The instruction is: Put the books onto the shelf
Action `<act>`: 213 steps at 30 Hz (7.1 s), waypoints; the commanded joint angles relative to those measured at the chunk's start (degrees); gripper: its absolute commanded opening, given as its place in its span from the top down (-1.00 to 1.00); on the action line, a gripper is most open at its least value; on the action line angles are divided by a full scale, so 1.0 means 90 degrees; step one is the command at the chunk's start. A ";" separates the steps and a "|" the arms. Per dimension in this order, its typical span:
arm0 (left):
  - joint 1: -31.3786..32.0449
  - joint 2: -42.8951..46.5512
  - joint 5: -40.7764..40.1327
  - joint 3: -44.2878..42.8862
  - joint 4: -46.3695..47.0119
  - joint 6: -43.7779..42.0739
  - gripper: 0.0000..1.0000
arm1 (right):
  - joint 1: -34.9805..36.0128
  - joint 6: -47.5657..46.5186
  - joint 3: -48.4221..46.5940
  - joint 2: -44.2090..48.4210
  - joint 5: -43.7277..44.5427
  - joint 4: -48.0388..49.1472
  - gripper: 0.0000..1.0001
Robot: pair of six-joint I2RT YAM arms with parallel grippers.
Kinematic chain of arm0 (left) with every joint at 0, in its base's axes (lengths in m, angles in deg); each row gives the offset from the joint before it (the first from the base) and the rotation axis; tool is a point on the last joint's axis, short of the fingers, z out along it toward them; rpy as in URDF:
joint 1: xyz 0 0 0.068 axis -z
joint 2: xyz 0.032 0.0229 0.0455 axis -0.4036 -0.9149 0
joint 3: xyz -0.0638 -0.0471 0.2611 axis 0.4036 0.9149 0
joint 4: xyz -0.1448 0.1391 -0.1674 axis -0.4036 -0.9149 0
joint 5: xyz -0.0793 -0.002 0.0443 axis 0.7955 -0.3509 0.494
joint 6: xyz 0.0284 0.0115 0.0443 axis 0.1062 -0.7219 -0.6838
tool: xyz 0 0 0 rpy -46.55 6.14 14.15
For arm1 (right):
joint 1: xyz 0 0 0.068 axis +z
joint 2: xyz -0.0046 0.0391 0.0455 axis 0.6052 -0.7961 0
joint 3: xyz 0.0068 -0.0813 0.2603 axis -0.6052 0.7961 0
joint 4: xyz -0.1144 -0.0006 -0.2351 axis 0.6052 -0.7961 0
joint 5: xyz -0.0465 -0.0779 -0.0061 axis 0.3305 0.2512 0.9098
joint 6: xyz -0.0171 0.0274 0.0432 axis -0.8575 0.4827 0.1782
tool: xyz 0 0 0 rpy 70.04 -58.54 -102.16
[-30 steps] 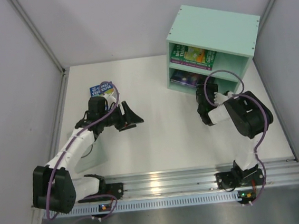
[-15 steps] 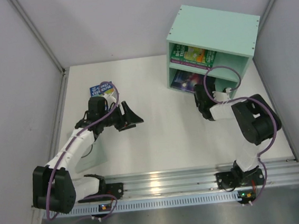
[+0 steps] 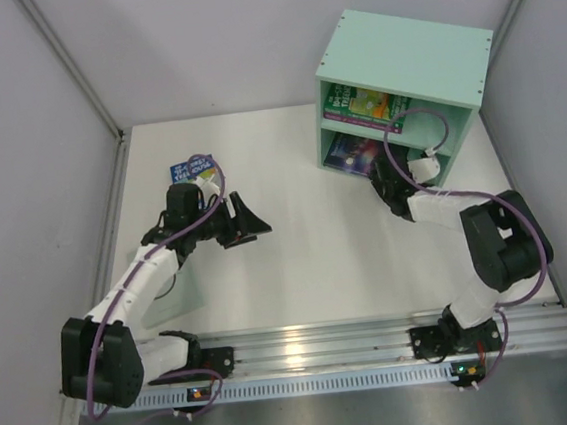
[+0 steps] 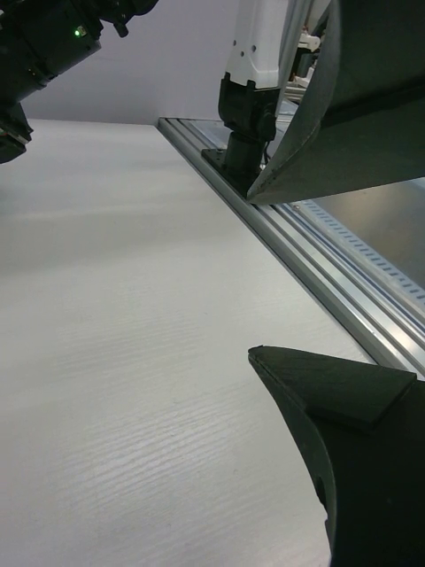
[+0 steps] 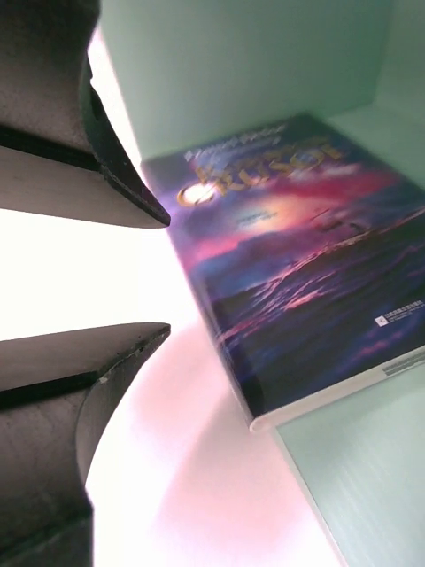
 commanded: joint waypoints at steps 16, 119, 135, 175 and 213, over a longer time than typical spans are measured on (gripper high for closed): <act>-0.0013 0.0166 -0.0054 -0.0007 0.0166 -0.0143 -0.41 | -0.0507 -0.0699 0.0696 0.0765 0.0307 0.0096 0.03; -0.0013 0.0127 -0.0083 0.0071 0.0205 -0.0163 -0.40 | -0.0371 0.1987 0.0442 -0.1218 0.0220 0.1844 0.82; -0.0013 0.0108 -0.0083 0.0090 0.0224 -0.0153 -0.40 | -0.0371 0.1948 0.0335 -0.1335 0.0337 0.1962 0.81; -0.3185 0.0245 -0.4940 -0.1463 -0.2500 0.0304 -0.80 | 0.1514 -0.2163 0.0423 0.1038 -0.3783 0.1044 -1.00; -0.0365 -0.0871 -0.4655 0.1887 0.0283 0.1663 -0.43 | 0.2822 -0.2214 0.0883 -0.0367 -0.3941 0.2960 -0.71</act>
